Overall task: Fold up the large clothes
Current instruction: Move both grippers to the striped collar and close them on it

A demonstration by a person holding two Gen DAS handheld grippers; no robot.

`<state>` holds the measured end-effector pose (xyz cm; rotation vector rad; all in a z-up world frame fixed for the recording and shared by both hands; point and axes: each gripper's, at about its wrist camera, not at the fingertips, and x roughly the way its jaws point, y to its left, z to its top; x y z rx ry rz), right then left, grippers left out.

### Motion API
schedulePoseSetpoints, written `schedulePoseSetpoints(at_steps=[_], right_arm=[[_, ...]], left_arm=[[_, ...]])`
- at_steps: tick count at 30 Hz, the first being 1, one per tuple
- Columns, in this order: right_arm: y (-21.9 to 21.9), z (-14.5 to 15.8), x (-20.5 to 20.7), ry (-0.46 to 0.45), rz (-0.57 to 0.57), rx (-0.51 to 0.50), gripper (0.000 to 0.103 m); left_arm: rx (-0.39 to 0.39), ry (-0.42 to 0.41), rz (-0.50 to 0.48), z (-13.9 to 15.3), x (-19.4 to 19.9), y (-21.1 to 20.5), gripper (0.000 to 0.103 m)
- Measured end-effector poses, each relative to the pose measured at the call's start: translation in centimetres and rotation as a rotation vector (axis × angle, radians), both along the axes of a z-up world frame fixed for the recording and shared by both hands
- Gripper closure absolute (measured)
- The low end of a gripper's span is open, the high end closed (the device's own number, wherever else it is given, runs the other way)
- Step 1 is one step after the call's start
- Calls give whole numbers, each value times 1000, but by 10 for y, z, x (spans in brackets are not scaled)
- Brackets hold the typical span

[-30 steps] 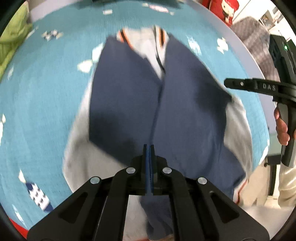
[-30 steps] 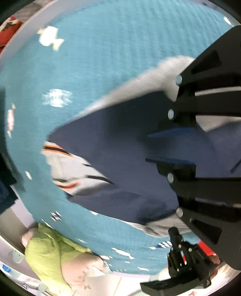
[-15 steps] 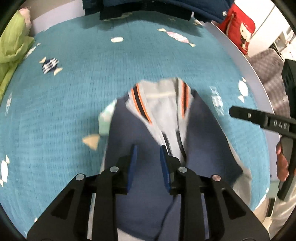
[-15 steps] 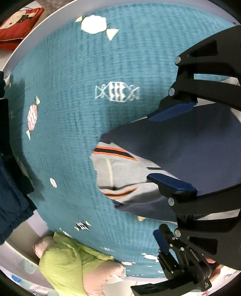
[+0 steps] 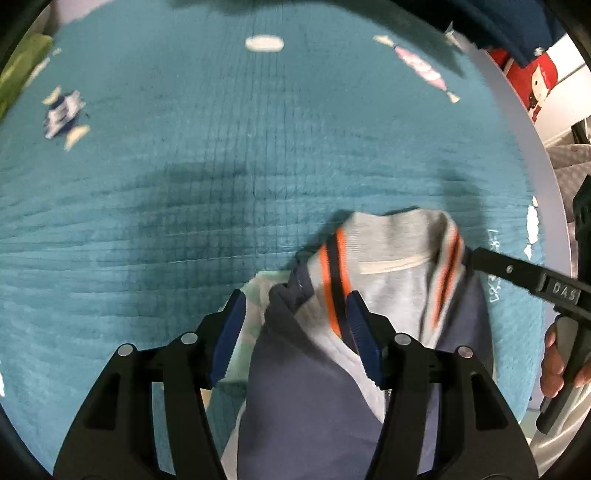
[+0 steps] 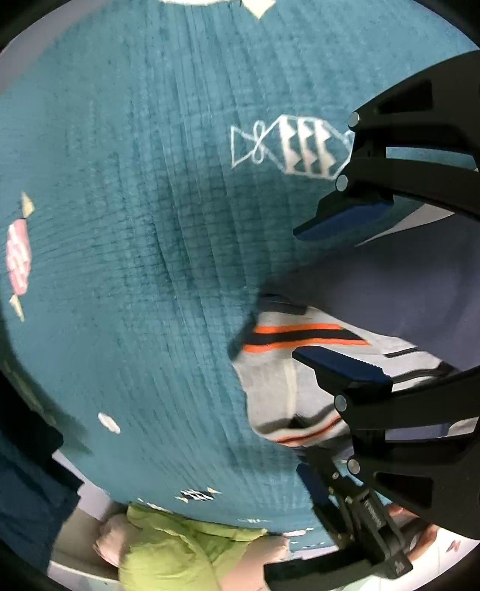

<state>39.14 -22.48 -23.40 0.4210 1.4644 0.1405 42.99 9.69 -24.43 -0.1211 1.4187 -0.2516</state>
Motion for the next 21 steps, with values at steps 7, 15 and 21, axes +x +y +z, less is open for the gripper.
schedulePoseSetpoints(at_steps=[7, 15, 21], right_arm=[[1, -17, 9, 12, -7, 39, 45], [-15, -15, -9, -5, -74, 188, 90], [-17, 22, -27, -92, -85, 218, 91]], left_arm=[[-47, 26, 23, -21, 6, 3, 57], [-115, -10, 51, -6, -9, 8, 86], [-135, -50, 59, 26, -21, 11, 86]])
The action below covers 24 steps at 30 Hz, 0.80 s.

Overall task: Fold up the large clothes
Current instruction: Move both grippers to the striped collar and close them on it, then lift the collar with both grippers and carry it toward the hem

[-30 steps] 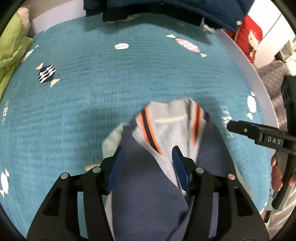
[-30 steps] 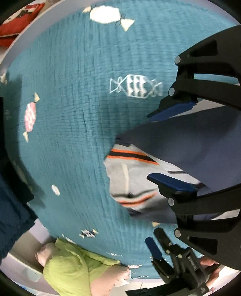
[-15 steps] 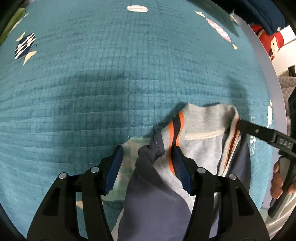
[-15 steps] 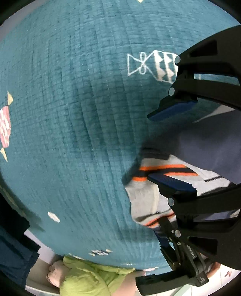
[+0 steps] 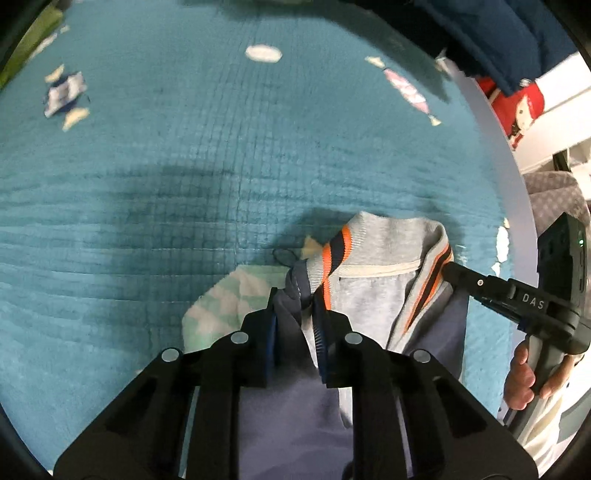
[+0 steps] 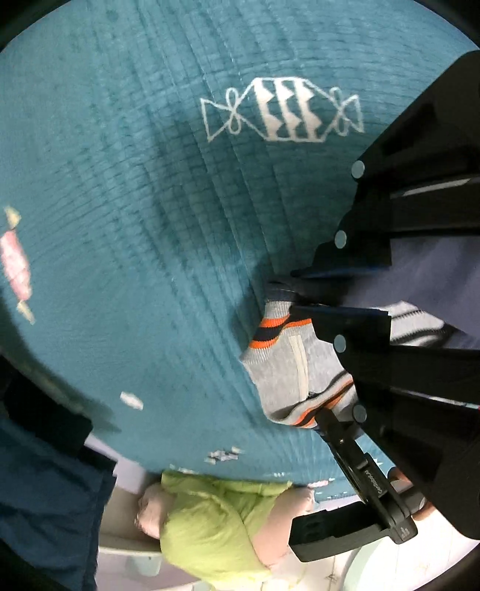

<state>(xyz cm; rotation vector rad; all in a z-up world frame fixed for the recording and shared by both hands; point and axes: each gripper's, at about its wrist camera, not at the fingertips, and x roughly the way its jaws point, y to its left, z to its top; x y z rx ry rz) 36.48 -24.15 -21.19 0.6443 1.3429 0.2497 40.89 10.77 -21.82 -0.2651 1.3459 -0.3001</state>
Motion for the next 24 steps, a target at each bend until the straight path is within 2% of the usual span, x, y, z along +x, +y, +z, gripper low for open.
schedulePoseSetpoints(at_steps=[5, 8, 10, 14, 19, 24], right_arm=[[-5, 50, -26, -94, 7, 22, 91], [-3, 87, -52, -168, 53, 9, 91], [4, 108, -70, -220, 83, 1, 91], [14, 147, -122, -311, 142, -20, 91], [24, 171, -181, -386, 196, -21, 91], [30, 178, -244, -421, 246, 1, 91]], left_arm=[[-8, -88, -32, 50, -27, 1, 87], [-8, -150, -57, 80, -51, -1, 87], [22, -224, -95, 104, -78, -4, 87], [50, -298, -136, 135, -127, -7, 87], [89, -379, -177, 161, -204, -3, 87], [94, -396, -197, 162, -265, 0, 87]])
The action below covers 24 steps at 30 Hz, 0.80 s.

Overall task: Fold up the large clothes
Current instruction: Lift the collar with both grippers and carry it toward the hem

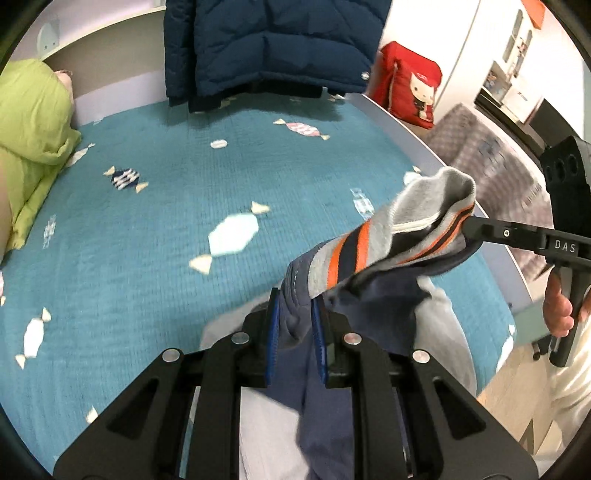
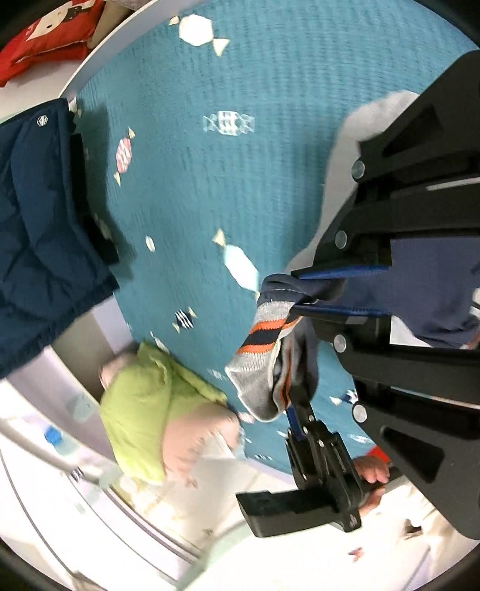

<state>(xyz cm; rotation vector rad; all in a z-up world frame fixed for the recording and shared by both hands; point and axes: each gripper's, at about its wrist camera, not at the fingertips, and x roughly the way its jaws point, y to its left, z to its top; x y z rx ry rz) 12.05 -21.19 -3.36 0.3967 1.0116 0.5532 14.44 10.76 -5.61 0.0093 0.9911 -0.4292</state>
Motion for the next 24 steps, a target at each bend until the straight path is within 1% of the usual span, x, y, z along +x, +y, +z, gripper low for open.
schedulePoseSetpoints(at_steps=[5, 7, 10, 12, 13, 14, 15, 17, 18, 19, 21, 22, 24], right_arm=[[7, -11, -57, 38, 41, 6, 91], [10, -18, -79, 63, 48, 6, 91], [11, -35, -109, 119, 54, 17, 91], [10, -51, -128, 163, 51, 15, 91], [10, -57, -137, 181, 54, 14, 91], [10, -68, -146, 210, 52, 12, 91], [11, -80, -153, 246, 51, 6, 91], [12, -107, -164, 317, 38, -19, 91], [13, -116, -167, 335, 37, -34, 91], [14, -130, -172, 362, 33, -57, 91], [14, -148, -176, 399, 20, -61, 91], [14, -154, -177, 407, 9, -65, 91], [13, -155, -177, 413, -4, -52, 91]], left_arm=[[-32, 45, 10, -16, -56, 7, 87], [-49, 85, 19, -28, -79, 9, 87], [-64, 145, 24, -49, -115, 8, 87], [-68, 189, 24, -66, -133, 8, 87], [-71, 223, 30, -78, -144, 7, 87], [-72, 247, 34, -88, -150, 7, 87], [-67, 286, 41, -103, -159, 6, 87], [-53, 335, 52, -124, -170, 3, 86], [-40, 349, 58, -137, -176, 1, 86], [-30, 348, 61, -144, -179, 0, 86], [-27, 347, 71, -152, -184, -1, 86], [-34, 345, 82, -153, -186, -1, 86], [-33, 341, 91, -150, -191, -2, 86]])
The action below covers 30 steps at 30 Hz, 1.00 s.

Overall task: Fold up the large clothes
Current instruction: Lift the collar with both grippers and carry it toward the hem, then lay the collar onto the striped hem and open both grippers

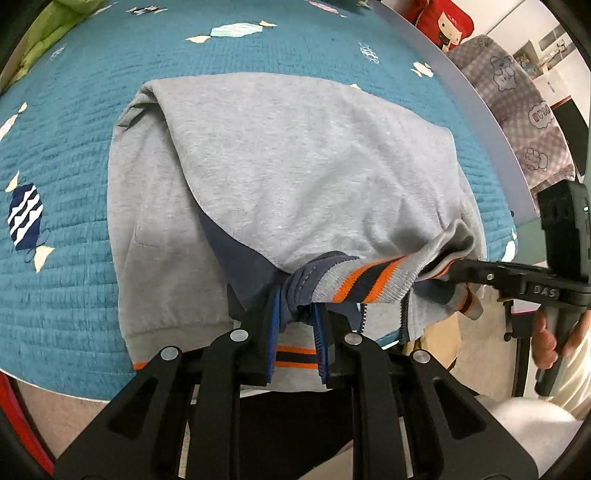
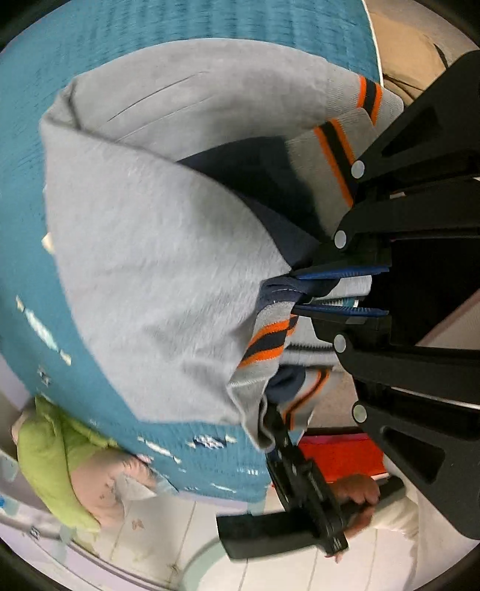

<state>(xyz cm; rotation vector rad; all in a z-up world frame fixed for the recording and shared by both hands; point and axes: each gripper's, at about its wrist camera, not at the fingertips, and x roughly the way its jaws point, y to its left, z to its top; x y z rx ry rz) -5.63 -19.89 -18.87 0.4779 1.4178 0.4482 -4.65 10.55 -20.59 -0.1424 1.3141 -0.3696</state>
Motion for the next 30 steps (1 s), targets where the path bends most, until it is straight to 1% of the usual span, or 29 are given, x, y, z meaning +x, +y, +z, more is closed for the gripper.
schedulePoseSetpoints(at_steps=[1, 3, 5, 6, 7, 8, 9, 10, 11, 13, 14, 15, 17, 20, 21, 22, 23, 24, 25, 26, 27, 28, 30], right_arm=[[0, 2, -1, -6, 2, -5, 91], [1, 15, -3, -52, 19, -47, 91], [2, 27, -5, -83, 37, -69, 91], [3, 27, -10, -93, 52, -82, 91], [5, 25, -11, -98, 82, -103, 90], [10, 22, -12, -86, 123, -144, 89], [10, 16, -15, -69, 140, -160, 87], [13, 14, -16, -53, 167, -171, 85], [15, 17, -18, -56, 199, -181, 85], [12, 33, -22, -79, 224, -180, 83], [9, 39, -20, -75, 216, -168, 79], [4, 48, -19, -64, 205, -147, 77], [-9, 68, -19, -102, 182, -130, 71], [-16, 86, -16, -155, 138, -151, 70], [-18, 89, -13, -167, 120, -140, 70], [-17, 89, -9, -175, 100, -117, 69], [-10, 85, -7, -166, 107, -96, 70], [-4, 79, -4, -154, 120, -84, 71], [2, 73, -2, -143, 129, -82, 74], [15, 59, 1, -111, 152, -72, 77], [22, 48, 3, -70, 174, -66, 79], [29, 37, 1, -25, 190, -76, 81], [46, 4, -6, 103, 253, -108, 82]], left_arm=[[-2, 0, 3, 2, -2, 0, 86], [-9, 0, -6, 5, -11, -2, 86], [1, -7, -21, 8, -18, -4, 86], [12, -13, -30, 7, -19, -5, 86], [19, -14, -33, 4, -21, -6, 86], [25, -7, -33, 0, -18, -5, 83], [22, 4, -43, -3, -18, -3, 83], [23, 0, -54, 0, -17, -2, 83], [30, -5, -74, 5, -17, -2, 82], [50, -2, -106, 17, -18, 1, 71], [53, 5, -107, 24, -19, 6, 53], [46, 2, -103, 31, -19, 13, 46], [43, -1, -99, 42, -19, 25, 46], [70, -25, -48, 57, -19, 44, 46], [63, -38, -33, 62, -16, 43, 46], [40, -49, -11, 65, -11, 45, 46], [13, -50, 0, 66, -6, 44, 47], [-13, -47, 2, 65, -1, 40, 47], [-41, -42, -10, 64, 3, 30, 47], [-71, -36, -40, 61, 5, 20, 55], [-95, -11, -77, 54, 6, 9, 68], [-100, 30, -99, 45, 9, -6, 72], [-90, 121, -111, 20, 6, -17, 79]])
